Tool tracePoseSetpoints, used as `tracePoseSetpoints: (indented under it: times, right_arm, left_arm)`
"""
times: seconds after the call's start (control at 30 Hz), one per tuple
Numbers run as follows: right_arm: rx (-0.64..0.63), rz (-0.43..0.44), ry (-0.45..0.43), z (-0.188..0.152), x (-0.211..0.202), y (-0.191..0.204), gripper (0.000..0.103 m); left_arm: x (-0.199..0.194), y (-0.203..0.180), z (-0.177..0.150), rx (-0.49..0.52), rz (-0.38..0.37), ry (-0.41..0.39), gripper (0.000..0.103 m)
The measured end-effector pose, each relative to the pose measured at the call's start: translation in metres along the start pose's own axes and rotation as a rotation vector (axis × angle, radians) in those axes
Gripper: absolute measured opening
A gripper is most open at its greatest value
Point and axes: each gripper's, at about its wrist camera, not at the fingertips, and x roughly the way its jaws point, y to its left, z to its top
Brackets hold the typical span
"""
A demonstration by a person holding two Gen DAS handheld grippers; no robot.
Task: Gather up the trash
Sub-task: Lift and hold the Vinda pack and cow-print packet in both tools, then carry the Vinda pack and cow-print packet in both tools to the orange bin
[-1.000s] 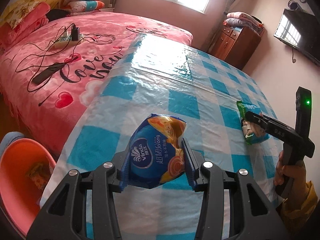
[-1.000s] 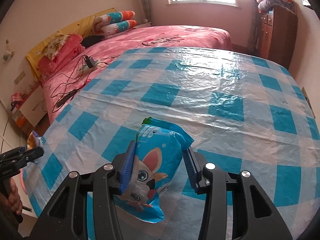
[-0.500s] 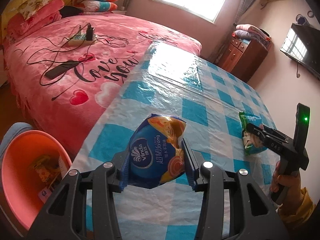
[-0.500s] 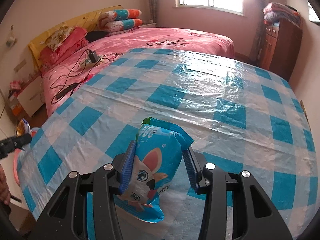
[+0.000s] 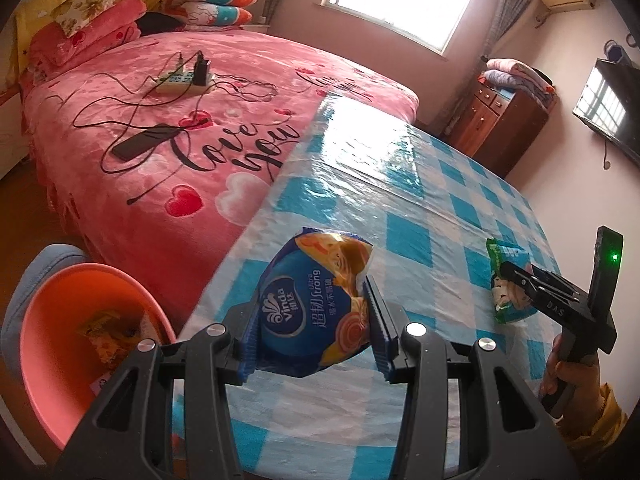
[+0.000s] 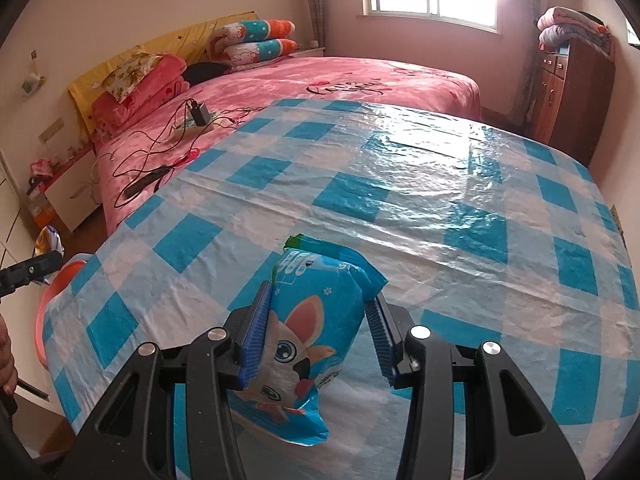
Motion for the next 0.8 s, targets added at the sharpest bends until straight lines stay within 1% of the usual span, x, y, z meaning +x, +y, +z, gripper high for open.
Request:
tracePoseSetpoints:
  times: [0.1,0.2,0.3,0.4,0.5,0.6,0.8]
  right_arm:
    - [-0.001,0.036,0.008,0.007,0.0,0.01,0.047]
    - [-0.007,0.091,0.012,0.017,-0.001,0.027,0.047]
    - [-0.03,0.158,0.019,0.027,-0.001,0.052,0.047]
    - [-0.067,0.235,0.029,0.037,-0.001,0.082,0.047]
    - [-0.115,0.315,0.046,0.045,0.002,0.118,0.047]
    - [-0.177,0.402,0.064,0.052,0.007,0.161,0.047]
    - [-0.278,0.528,0.107,0.057,0.021,0.235,0.047]
  left_arm:
    - [-0.004,0.009,0.001,-0.015,0.014,-0.006,0.047]
    - [-0.009,0.021,0.001,-0.034,0.037,-0.012,0.047]
    - [-0.016,0.039,-0.002,-0.068,0.072,-0.02,0.047]
    - [-0.021,0.058,-0.005,-0.107,0.106,-0.022,0.047]
    - [-0.026,0.083,-0.009,-0.147,0.159,-0.029,0.048]
    - [-0.031,0.111,-0.015,-0.199,0.213,-0.034,0.048]
    - [-0.033,0.15,-0.029,-0.267,0.286,-0.029,0.048]
